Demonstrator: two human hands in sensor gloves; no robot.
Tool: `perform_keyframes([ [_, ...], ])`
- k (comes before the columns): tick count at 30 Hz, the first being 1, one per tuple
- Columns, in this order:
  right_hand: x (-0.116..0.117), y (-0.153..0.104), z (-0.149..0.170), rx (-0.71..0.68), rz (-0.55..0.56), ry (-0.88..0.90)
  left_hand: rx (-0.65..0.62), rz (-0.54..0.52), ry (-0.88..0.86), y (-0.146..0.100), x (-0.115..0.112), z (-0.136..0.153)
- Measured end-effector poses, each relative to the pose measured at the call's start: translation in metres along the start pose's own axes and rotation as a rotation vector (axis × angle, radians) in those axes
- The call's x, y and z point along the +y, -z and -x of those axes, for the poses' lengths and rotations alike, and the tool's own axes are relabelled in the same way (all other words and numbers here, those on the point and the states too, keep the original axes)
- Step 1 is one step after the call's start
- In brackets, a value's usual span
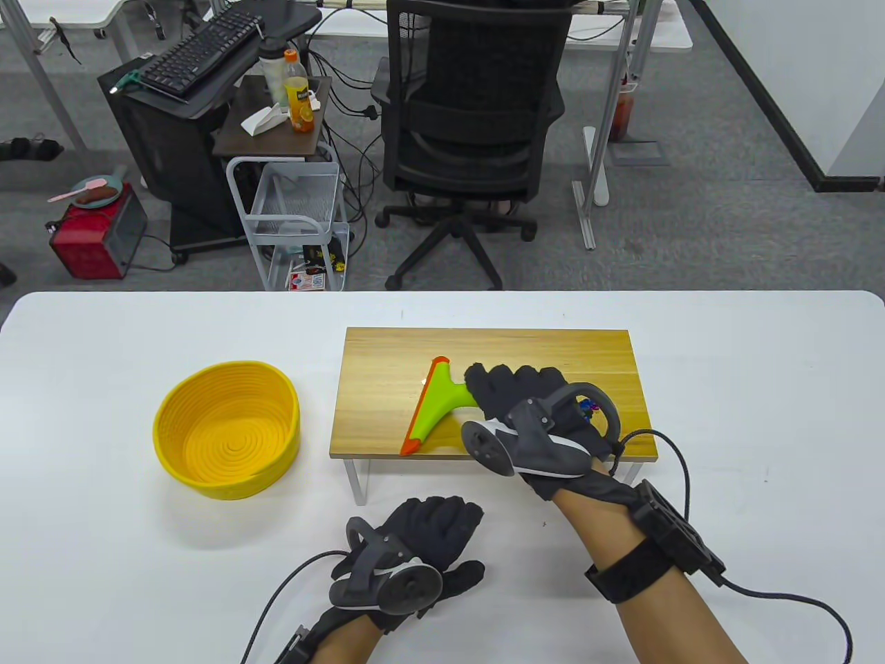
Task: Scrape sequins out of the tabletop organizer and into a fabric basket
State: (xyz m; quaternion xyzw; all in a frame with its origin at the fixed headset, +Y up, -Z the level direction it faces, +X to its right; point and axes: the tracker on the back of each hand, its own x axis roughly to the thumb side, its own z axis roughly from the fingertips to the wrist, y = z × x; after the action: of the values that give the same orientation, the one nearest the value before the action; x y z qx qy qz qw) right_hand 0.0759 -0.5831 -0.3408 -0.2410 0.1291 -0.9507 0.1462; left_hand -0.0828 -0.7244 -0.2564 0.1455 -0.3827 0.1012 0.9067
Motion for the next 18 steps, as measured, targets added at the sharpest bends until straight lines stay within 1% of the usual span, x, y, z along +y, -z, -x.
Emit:
perform_keyframes([
  [12,0.01,-0.04,0.055,0.098,-0.051,-0.019,-0.003,0.008,0.004,0.001,-0.001,-0.002],
  [18,0.013,-0.058,0.075,0.139,-0.065,-0.023,-0.004,0.013,0.005,0.001,-0.002,-0.003],
])
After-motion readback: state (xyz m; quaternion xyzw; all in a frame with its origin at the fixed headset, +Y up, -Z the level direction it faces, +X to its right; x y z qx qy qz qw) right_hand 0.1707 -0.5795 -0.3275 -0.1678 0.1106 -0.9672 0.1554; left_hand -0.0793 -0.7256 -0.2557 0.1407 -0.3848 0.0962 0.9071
